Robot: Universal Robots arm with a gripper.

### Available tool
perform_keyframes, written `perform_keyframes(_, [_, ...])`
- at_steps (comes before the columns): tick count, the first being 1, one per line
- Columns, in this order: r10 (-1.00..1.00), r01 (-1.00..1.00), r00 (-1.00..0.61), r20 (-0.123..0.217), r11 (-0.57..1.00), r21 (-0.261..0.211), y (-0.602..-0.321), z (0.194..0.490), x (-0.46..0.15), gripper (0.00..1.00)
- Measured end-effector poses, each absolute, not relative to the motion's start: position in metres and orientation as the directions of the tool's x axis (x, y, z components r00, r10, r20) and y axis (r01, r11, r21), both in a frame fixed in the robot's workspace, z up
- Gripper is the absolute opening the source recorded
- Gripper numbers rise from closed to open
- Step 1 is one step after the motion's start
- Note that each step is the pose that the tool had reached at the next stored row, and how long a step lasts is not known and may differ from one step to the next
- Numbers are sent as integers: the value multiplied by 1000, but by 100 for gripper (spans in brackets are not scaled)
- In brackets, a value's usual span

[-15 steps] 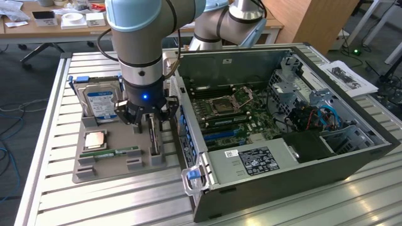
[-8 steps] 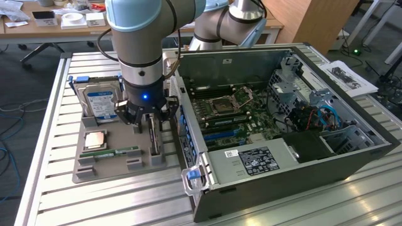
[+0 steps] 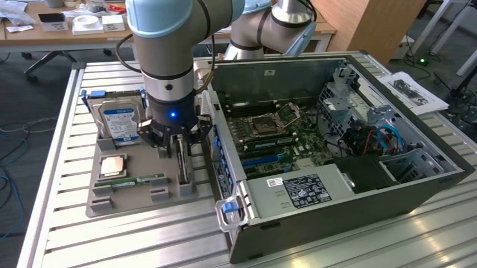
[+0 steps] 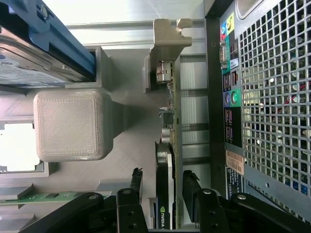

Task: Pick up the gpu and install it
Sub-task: 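Pick up the gpu and move the gpu toward the slot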

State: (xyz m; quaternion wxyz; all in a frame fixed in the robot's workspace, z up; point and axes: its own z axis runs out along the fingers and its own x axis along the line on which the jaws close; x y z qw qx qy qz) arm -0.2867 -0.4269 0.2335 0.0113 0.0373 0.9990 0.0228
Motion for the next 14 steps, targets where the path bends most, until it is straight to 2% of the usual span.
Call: perform_keyframes(14, [75,74,-997,-21,996,46,-427,233,-287,46])
